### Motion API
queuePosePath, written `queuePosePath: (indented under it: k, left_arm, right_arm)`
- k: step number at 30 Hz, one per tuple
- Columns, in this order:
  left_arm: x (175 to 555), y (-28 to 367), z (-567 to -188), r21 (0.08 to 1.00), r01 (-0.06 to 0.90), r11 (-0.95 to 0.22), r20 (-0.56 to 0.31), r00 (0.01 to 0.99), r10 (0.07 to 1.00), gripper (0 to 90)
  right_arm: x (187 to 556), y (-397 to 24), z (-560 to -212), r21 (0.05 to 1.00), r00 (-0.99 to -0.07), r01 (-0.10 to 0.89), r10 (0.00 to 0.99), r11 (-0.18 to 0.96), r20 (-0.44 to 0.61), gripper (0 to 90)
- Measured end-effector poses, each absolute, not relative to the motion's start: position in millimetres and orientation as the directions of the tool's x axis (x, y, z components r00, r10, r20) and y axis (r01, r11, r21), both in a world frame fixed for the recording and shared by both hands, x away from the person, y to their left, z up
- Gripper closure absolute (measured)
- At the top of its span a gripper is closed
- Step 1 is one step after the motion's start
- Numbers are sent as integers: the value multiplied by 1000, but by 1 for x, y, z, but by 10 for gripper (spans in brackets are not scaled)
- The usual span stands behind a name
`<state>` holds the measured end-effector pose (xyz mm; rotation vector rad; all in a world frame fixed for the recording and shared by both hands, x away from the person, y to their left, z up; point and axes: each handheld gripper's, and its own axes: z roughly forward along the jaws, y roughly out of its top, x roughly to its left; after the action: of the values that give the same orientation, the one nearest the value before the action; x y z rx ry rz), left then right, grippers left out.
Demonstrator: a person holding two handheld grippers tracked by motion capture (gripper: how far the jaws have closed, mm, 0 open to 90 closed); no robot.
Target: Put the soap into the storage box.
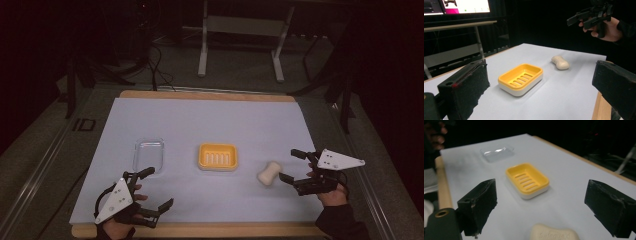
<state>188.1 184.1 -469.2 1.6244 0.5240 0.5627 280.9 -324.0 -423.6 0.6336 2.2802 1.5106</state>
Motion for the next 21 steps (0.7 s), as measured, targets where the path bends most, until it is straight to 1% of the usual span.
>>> queuePosePath:
  k: [2,4,10,11,12,16,18,21]
  left_arm:
    - [188,184,-469,993,19,-119,61,776,627,7]
    - [188,183,-470,992,20,-124,62,777,626,8]
    - [189,182,-470,991,20,-133,68,779,624,7]
    - [189,182,-470,991,19,-135,70,778,625,7]
    - [189,182,-470,991,19,-136,70,778,624,7]
    - [189,182,-470,990,20,-138,72,779,622,7]
    - [189,182,-470,990,21,-143,74,780,621,7]
    - [189,181,-471,989,19,-146,76,782,619,7]
  right_arm:
    - [282,-324,-423,913,-852,180,522,365,-41,105]
    - [284,-324,-422,906,-862,198,506,374,-20,105]
    - [287,-321,-421,886,-884,189,465,423,-34,106]
    - [289,-319,-421,867,-895,200,446,456,-28,126]
    - [290,-317,-421,857,-900,201,436,474,-30,127]
    - [292,-313,-420,832,-914,209,405,513,-21,124]
    - [295,-309,-418,803,-925,234,380,548,9,112]
    - [297,-305,-418,769,-931,238,364,593,7,110]
